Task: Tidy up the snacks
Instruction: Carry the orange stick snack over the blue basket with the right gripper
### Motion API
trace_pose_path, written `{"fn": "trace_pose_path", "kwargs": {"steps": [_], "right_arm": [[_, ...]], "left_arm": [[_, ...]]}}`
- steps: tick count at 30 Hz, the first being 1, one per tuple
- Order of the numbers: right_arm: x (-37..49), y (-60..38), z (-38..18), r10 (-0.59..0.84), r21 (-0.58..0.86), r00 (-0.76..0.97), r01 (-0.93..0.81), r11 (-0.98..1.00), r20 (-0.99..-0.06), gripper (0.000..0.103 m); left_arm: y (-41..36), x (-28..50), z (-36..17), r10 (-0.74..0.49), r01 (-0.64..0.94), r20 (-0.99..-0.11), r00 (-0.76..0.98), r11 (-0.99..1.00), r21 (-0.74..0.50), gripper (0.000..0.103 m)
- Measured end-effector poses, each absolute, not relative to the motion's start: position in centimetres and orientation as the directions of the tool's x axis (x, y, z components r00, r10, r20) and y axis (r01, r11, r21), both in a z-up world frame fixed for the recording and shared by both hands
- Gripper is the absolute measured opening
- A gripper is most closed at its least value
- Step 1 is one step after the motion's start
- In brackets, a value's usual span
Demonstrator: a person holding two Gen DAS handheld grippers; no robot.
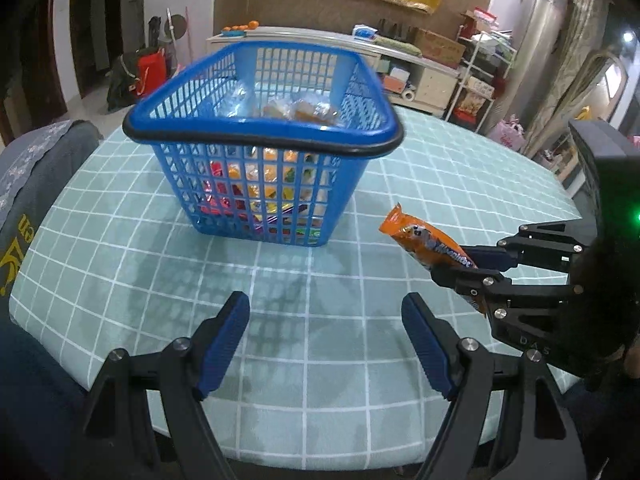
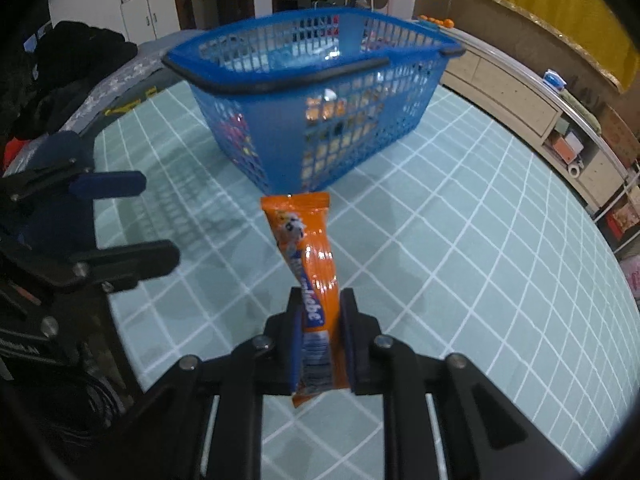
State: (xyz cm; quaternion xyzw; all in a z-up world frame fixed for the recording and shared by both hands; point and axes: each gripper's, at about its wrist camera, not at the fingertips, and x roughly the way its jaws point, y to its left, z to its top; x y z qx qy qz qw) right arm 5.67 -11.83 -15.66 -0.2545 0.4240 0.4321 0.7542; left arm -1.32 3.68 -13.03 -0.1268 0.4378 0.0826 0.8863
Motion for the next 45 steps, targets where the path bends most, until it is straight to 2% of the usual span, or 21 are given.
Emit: {"fn": "trace_pose_path", "kwargs": {"steps": [14, 22, 29, 45], "right_arm": [[3.9, -11.3, -8.2, 0.487, -0.060, 0.370, -0.839, 0.541, -0.791, 0.021], [4.7, -8.1, -3.7, 0.529, -0.050, 0.390, -0.836, 0.546, -0.754, 0.021], [6.3, -3.9, -1.8, 0.527, -0.105, 0.413, -0.849, 0.518, -0.743, 0.021], [15.7, 2.6, -6.0, 0.432, 0.029, 0.360, -0.740, 0.672, -0.827, 0.021]], "left_arm": [[5.2, -2.5, -6.6, 0.028, -0.155, -0.703, 0.711, 0.981, -0.118, 0.077], [8.7, -0.7, -1.6, 0.075, -0.128, -0.643, 0.762, 0.991, -0.035, 0.077], [12.3, 2.0, 0.3, 0.071, -0.102, -0.658, 0.749, 0.995, -0.009, 0.077], [20.3, 10.3, -1.9, 0.070, -0.135, -0.754, 0.653, 0.991, -0.024, 0.077]]}}
